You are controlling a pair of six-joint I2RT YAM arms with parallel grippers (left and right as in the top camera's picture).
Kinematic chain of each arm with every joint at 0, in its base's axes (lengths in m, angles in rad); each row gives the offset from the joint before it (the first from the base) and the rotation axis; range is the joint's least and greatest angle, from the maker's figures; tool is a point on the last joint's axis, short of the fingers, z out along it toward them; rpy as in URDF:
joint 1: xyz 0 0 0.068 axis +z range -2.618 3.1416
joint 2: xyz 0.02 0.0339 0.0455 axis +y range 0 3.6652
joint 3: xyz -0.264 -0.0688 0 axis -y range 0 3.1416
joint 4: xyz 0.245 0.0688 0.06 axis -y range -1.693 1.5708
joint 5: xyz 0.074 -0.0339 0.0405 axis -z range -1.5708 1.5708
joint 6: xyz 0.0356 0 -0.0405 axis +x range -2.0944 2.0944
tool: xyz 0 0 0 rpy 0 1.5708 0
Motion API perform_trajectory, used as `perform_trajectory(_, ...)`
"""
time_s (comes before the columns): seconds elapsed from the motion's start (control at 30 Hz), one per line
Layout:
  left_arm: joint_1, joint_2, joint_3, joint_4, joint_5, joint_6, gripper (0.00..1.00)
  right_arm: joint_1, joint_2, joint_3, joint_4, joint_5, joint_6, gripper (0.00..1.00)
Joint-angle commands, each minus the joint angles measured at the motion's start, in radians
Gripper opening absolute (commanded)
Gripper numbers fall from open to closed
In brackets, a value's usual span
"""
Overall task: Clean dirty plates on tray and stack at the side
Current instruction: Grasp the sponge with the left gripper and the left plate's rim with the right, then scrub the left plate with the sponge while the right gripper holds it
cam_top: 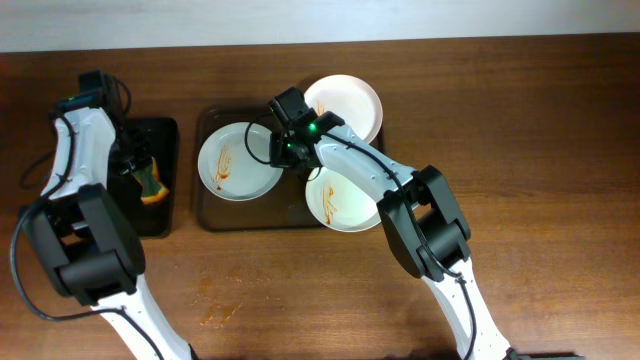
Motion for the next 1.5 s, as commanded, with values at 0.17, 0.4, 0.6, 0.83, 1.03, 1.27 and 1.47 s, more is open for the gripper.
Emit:
perform_trajectory(0.17,0.006,0.064,-0.012,0.035,0.105,0.171,0.33,-0.009,0.019,0.01,-0.004,0.005,-0.006,0.04)
perform_trajectory(0.4,0.006,0.067,-0.041,0.043,0.104,0.171,0.38,-0.021,0.019,0.01,-0.004,-0.021,-0.013,0.04)
perform_trajectory(0.6,0.006,0.068,-0.122,0.114,0.105,0.157,0.04,-0.02,0.019,0.01,-0.004,-0.021,-0.014,0.04)
perform_trajectory(0.83,-0.006,0.027,0.037,0.019,0.161,0.204,0.01,-0.021,0.018,0.01,0.015,-0.081,-0.014,0.04)
perform_trajectory(1.03,-0.057,-0.025,0.058,0.018,0.229,0.344,0.01,-0.053,0.018,0.01,0.014,-0.141,-0.031,0.04)
perform_trajectory(1.27,-0.248,-0.008,0.047,0.133,0.325,0.52,0.01,-0.059,0.018,0.01,0.014,-0.184,-0.051,0.04)
perform_trajectory(1.47,-0.297,0.07,-0.011,0.166,0.217,0.428,0.01,-0.059,0.018,0.01,0.014,-0.19,-0.052,0.04)
